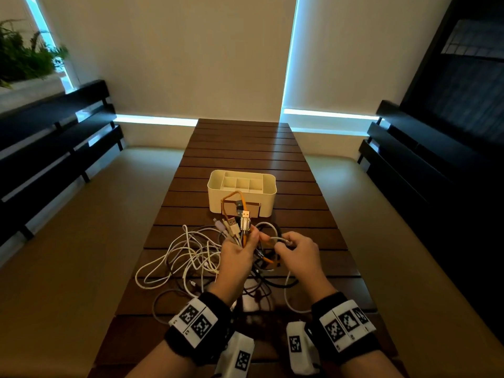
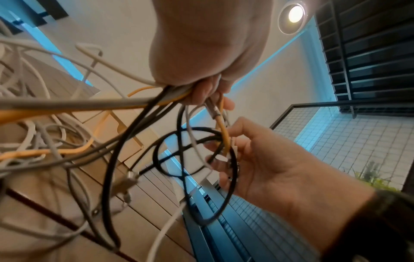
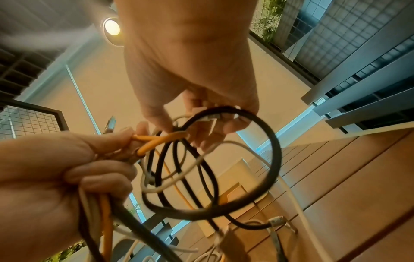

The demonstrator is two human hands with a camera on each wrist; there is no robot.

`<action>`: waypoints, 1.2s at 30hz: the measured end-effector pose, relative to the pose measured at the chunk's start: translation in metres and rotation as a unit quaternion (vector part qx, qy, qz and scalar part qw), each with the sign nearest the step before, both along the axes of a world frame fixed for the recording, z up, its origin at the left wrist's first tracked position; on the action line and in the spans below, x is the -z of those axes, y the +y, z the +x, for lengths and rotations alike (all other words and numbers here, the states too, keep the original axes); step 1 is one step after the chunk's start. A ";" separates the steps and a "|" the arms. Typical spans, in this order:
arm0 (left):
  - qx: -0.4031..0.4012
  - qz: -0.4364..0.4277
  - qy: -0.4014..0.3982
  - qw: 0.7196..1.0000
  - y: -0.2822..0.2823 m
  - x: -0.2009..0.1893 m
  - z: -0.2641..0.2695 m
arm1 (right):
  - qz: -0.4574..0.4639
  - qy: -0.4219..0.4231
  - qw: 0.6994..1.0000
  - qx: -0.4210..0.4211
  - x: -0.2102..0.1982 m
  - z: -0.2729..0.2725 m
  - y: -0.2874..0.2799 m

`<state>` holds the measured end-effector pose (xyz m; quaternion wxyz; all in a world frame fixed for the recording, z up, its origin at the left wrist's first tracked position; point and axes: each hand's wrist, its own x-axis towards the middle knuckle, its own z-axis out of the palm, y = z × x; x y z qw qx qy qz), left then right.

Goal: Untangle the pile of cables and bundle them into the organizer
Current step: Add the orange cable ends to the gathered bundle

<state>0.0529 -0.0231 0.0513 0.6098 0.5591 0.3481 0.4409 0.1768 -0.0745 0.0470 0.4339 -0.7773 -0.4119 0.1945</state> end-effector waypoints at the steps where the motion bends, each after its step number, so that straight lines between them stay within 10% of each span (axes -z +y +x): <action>1: -0.018 -0.005 -0.017 1.000 0.000 -0.001 0.000 | 0.009 -0.016 0.999 0.034 0.000 0.000 0.000; 14: -0.084 -0.062 -0.094 0.990 0.031 -0.029 -0.027 | -0.151 0.023 0.981 0.121 0.050 0.044 -0.024; 24: -0.060 -0.027 0.211 0.975 0.052 -0.023 -0.038 | -0.251 -0.013 0.952 0.173 0.061 0.073 -0.035; 29: -0.011 0.013 0.488 0.872 0.051 -0.035 -0.039 | 0.023 0.069 0.985 0.158 0.006 0.063 -0.038; 36: -0.110 0.171 0.335 0.920 0.037 -0.040 -0.034 | 0.307 0.231 0.923 0.032 -0.070 0.034 -0.035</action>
